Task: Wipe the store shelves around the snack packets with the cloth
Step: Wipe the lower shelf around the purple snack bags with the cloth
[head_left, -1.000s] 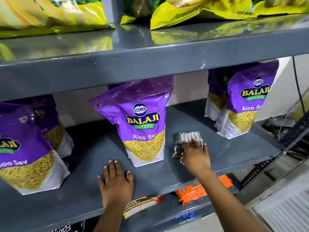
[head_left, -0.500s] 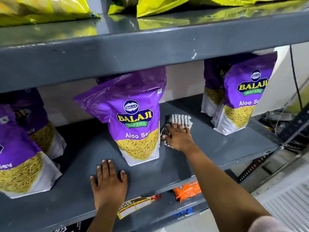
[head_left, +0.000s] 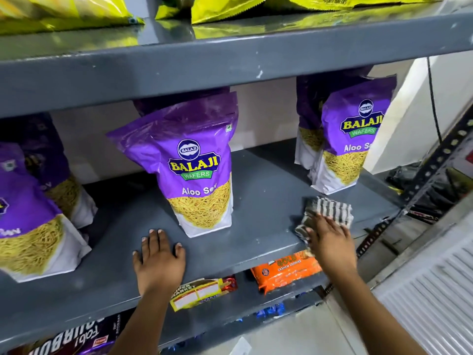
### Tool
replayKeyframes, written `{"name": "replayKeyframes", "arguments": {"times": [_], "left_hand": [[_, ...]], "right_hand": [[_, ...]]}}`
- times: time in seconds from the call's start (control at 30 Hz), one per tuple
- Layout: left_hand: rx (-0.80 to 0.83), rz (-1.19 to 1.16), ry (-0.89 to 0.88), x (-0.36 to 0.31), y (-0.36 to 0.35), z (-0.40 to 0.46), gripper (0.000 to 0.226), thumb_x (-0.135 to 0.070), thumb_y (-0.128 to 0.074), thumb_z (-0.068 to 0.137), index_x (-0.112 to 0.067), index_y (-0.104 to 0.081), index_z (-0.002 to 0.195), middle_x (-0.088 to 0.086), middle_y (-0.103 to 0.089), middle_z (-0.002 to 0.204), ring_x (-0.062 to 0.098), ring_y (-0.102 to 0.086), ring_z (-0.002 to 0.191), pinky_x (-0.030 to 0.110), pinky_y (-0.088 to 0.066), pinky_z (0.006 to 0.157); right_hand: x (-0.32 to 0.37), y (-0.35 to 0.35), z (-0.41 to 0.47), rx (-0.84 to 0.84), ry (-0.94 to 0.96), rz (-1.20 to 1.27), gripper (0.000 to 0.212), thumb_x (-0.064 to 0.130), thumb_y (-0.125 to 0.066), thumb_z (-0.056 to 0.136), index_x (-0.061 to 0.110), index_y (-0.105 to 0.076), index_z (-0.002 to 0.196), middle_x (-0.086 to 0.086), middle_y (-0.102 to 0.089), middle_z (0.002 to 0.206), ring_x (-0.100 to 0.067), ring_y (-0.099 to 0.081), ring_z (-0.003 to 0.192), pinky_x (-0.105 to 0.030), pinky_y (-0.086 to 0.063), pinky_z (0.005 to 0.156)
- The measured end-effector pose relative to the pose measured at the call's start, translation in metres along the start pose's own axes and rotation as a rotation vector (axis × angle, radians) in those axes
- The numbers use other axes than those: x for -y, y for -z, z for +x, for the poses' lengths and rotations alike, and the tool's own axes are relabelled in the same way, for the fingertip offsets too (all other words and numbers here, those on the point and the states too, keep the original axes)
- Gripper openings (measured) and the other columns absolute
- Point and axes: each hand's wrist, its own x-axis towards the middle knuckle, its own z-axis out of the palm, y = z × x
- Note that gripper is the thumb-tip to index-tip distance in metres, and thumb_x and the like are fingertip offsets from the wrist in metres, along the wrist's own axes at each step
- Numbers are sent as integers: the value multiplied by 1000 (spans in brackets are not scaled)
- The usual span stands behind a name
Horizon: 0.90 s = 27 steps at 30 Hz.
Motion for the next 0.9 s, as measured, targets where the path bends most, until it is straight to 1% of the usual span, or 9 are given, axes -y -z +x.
{"name": "replayKeyframes", "arguments": {"times": [0.1, 0.17, 0.23, 0.3, 0.33, 0.53, 0.7, 0.8, 0.9], "left_hand": [[9, 7, -4, -1, 2, -1, 59, -36, -29, 96, -10, -16, 146, 8, -12, 157, 25, -7, 144, 46, -6, 117], [17, 15, -3, -1, 3, 1, 59, -36, -28, 96, -9, -15, 146, 9, -12, 157, 26, -7, 144, 47, -6, 117], [23, 23, -7, -1, 3, 2, 59, -36, -27, 96, -9, -13, 147, 9, -10, 157, 26, -6, 144, 47, -6, 117], [30, 11, -28, 0, 3, 2, 60, -36, -28, 96, -9, -11, 147, 10, -7, 157, 27, -5, 144, 47, -7, 116], [22, -3, -46, 3, 5, 1, 61, -36, -30, 96, -8, -10, 147, 11, -6, 157, 28, -6, 144, 47, -8, 116], [-73, -32, -62, 82, 19, -35, 70, -46, -23, 87, 2, -38, 136, 25, -37, 144, 43, -41, 128, 56, -36, 101], [-114, 11, 66, 198, 34, -69, 95, -67, 3, 84, 0, -41, 135, 23, -39, 144, 42, -38, 131, 61, -27, 104], [-134, 11, 137, 258, 48, -65, 88, -64, -6, 82, -3, -35, 139, 19, -30, 150, 37, -27, 138, 60, -16, 109], [-150, 14, 206, 308, 63, -58, 76, -55, -17, 86, -7, -24, 144, 16, -19, 154, 32, -14, 143, 58, -6, 112]], "right_hand": [[-50, 26, -1, -33, -70, 13, 20, 21, -54, 86, 13, -58, 104, -25, -69, 99, -40, -62, 87, -45, -53, 78], [-77, 47, 8, -34, -156, 93, 24, 30, -45, 87, 19, -57, 104, -24, -69, 95, -39, -63, 81, -50, -56, 72], [-83, 59, 16, -22, -174, 146, 34, 37, -39, 89, 20, -53, 114, -27, -60, 114, -42, -57, 103, -54, -53, 84], [-71, 51, 18, 82, -96, 94, 38, 24, -47, 93, 12, -45, 129, -32, -42, 136, -43, -38, 128, -52, -42, 101], [-61, 43, 17, 141, -33, 61, 42, 20, -50, 92, 9, -42, 131, -32, -38, 140, -43, -33, 133, -50, -38, 104], [27, 10, -20, 243, 226, 50, 39, 24, -55, 88, 13, -50, 125, -22, -56, 128, -37, -47, 123, -45, -37, 103], [98, -12, -60, 327, 375, 59, 71, 55, -26, 73, 14, -51, 126, -15, -56, 133, -30, -48, 126, -40, -35, 108], [151, -21, -81, 401, 414, 79, 46, 39, -44, 88, 19, -46, 130, -10, -50, 138, -27, -42, 128, -35, -32, 108], [213, -36, -104, 473, 493, 77, 40, 29, -49, 91, 20, -43, 130, -9, -48, 138, -27, -42, 126, -32, -32, 106]]}}
